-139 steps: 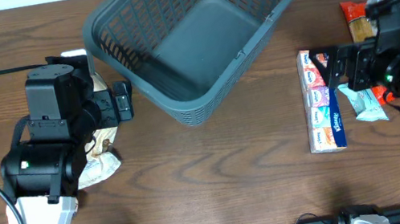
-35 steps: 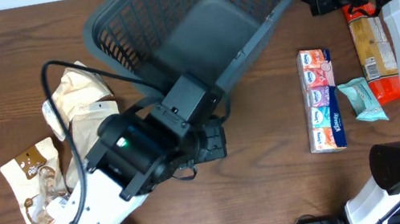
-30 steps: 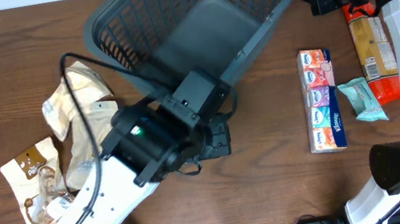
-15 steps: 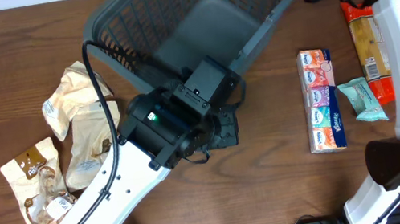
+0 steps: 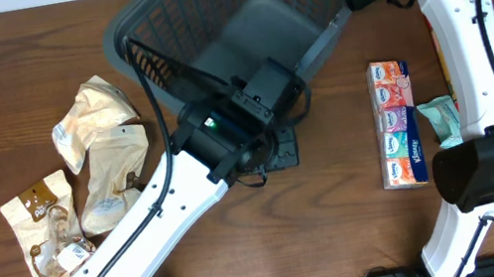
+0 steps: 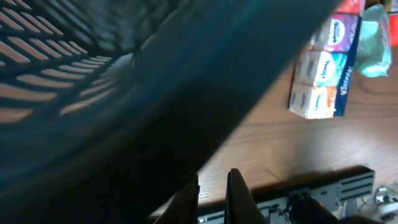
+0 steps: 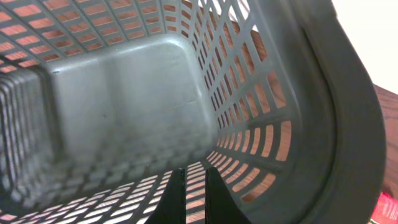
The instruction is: Pack container
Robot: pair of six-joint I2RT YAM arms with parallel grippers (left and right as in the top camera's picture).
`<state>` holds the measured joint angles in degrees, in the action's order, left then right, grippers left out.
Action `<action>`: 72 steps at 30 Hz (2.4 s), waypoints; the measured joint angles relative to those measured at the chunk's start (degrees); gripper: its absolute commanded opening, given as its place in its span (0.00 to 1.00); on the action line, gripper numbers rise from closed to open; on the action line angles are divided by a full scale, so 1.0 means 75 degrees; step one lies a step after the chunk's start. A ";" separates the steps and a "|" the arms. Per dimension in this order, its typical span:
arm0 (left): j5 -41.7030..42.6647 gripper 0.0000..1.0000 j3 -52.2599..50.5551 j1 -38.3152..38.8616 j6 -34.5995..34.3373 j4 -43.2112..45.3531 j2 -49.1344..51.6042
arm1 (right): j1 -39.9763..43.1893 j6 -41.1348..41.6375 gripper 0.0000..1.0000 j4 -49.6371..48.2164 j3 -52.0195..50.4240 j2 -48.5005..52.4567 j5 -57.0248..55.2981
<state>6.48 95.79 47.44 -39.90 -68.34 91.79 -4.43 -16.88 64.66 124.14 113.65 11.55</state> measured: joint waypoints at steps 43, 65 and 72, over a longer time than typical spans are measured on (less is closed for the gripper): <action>-0.0408 0.06 0.0000 -0.1751 -0.0015 -0.0236 0.0356 | -0.0108 -0.0073 0.01 0.1314 0.0093 0.0000 -0.0370; -0.0519 0.06 0.0000 -0.2498 0.0169 -0.0289 0.0356 | -0.0662 -0.0061 0.01 0.1751 0.0093 0.0000 -0.0734; -0.0577 0.06 0.0000 -0.2699 0.0184 -0.0289 0.0356 | -0.0656 0.0064 0.01 0.1990 0.0093 0.0000 -0.0755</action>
<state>2.15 95.79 27.20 -38.52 -70.50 94.45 -9.34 -16.40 79.59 124.84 113.65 5.89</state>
